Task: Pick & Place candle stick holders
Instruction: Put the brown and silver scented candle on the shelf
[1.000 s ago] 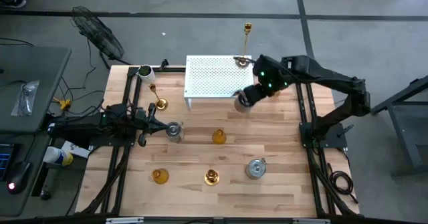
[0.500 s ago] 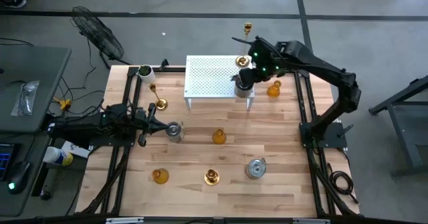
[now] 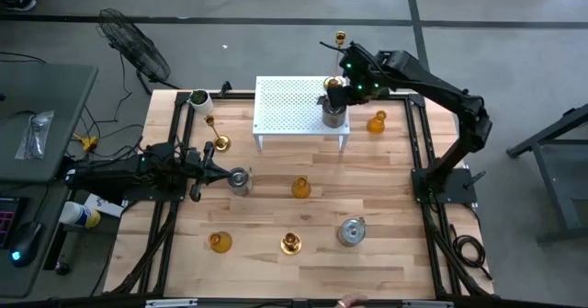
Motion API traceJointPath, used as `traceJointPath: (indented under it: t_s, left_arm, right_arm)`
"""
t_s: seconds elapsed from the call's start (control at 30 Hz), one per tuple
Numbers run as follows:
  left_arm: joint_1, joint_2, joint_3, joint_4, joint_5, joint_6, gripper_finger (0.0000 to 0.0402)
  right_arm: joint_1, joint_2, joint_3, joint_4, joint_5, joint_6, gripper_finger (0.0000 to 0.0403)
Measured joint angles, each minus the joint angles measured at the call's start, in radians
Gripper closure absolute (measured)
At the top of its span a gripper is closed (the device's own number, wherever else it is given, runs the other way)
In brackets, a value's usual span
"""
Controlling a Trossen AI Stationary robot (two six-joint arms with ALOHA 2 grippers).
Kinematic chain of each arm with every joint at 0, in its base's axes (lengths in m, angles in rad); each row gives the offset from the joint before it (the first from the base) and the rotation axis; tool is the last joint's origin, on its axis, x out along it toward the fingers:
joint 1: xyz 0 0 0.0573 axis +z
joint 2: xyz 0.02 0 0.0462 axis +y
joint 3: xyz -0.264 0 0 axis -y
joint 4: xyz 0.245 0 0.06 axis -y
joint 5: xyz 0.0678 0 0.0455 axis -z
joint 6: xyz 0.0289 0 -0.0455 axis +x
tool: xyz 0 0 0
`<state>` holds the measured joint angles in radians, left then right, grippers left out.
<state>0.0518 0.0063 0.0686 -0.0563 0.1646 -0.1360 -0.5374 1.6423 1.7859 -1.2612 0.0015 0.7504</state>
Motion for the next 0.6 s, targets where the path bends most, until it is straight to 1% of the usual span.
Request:
traceJointPath:
  t_s: [0.27,0.6]
  left_arm:
    - [0.000,0.000,0.000,0.000,0.000,0.000,0.0402]
    - [0.000,0.000,0.000,0.000,0.000,0.000,0.0402]
  right_arm:
    - [-0.027,0.015,0.000,0.010,0.003,-0.019,0.0399]
    - [-0.056,0.020,0.000,0.025,0.055,-0.022,0.0399]
